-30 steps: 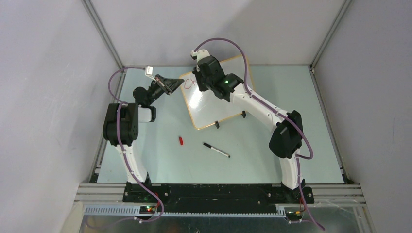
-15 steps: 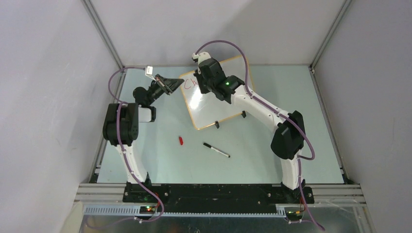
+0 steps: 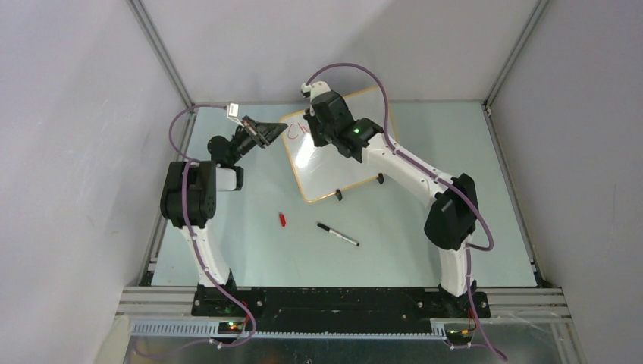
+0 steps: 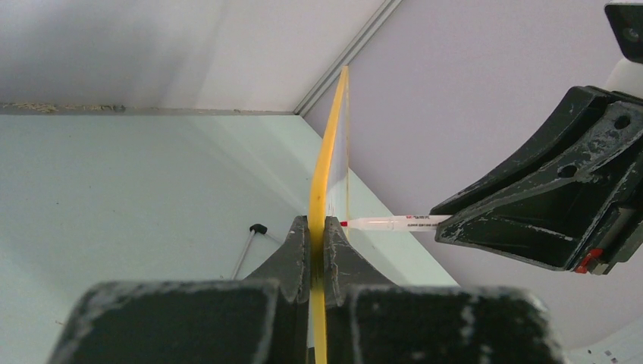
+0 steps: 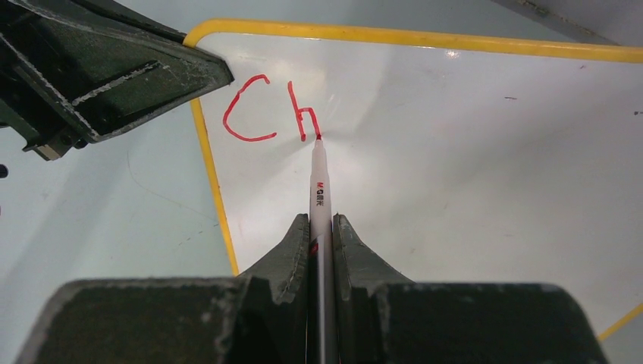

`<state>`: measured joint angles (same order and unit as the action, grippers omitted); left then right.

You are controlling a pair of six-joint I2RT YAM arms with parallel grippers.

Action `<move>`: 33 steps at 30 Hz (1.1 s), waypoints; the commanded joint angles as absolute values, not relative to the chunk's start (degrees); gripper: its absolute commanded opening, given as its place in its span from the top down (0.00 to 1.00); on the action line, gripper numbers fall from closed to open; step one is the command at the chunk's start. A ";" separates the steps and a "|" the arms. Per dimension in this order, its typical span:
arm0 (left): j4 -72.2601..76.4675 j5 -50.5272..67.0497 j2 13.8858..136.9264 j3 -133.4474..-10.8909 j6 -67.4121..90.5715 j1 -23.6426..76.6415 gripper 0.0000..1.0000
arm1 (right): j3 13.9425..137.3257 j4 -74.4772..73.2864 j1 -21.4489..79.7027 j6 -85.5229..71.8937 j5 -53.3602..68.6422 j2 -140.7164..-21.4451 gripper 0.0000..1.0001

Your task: Write a sentence on the whiteboard

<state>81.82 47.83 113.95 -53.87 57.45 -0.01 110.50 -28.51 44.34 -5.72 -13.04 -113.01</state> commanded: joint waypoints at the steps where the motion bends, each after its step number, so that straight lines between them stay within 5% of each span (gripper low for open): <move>1: 85.35 51.60 112.98 -54.79 55.94 1.23 1.00 | 109.86 -25.19 43.77 -4.65 -11.26 -106.29 1.00; 15: 87.43 54.04 114.72 -56.39 59.55 1.49 1.00 | 92.11 -11.65 40.56 -4.53 -6.09 -92.42 1.00; 33: 85.58 52.25 112.85 -54.72 56.18 1.51 1.00 | 110.69 -29.89 39.62 -4.35 -3.86 -100.25 1.00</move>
<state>83.44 49.91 114.37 -54.98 59.46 0.32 103.77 -25.06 39.83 -4.45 -4.91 -98.70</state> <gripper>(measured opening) 0.036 0.149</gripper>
